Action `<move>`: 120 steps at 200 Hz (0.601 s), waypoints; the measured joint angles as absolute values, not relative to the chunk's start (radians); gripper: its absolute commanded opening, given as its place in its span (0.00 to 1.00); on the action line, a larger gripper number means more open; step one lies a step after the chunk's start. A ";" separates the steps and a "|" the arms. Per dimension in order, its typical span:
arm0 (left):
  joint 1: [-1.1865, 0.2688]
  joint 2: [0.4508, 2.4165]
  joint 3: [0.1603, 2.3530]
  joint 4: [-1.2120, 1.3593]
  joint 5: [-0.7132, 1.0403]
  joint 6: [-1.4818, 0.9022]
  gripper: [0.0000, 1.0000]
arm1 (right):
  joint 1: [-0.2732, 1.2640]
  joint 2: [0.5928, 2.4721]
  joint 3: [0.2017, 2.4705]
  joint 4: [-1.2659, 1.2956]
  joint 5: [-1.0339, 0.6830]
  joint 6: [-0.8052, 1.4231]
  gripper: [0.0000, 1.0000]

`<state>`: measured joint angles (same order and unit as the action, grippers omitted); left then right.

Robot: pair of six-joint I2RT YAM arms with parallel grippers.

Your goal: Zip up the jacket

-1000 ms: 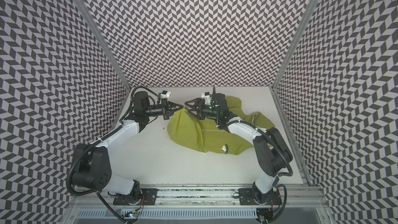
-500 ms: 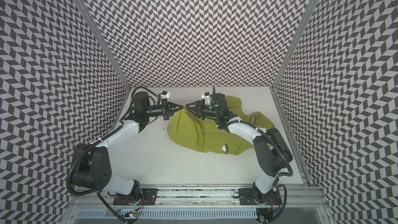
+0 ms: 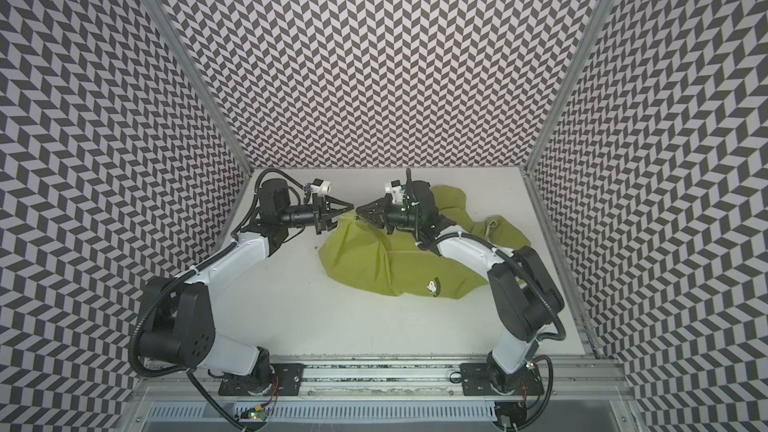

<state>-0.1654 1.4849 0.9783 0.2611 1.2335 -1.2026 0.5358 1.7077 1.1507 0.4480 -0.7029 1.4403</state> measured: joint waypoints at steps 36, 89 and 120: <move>-0.166 1.485 0.974 0.226 1.227 -1.177 0.10 | 0.552 1.708 1.154 0.443 -0.702 1.437 0.10; -0.165 1.485 0.968 0.194 1.220 -1.156 0.00 | 0.544 1.703 1.168 0.334 -0.698 1.359 0.43; -0.156 1.478 0.969 0.074 1.207 -1.080 0.00 | 0.543 1.671 1.254 0.065 -0.688 1.121 0.71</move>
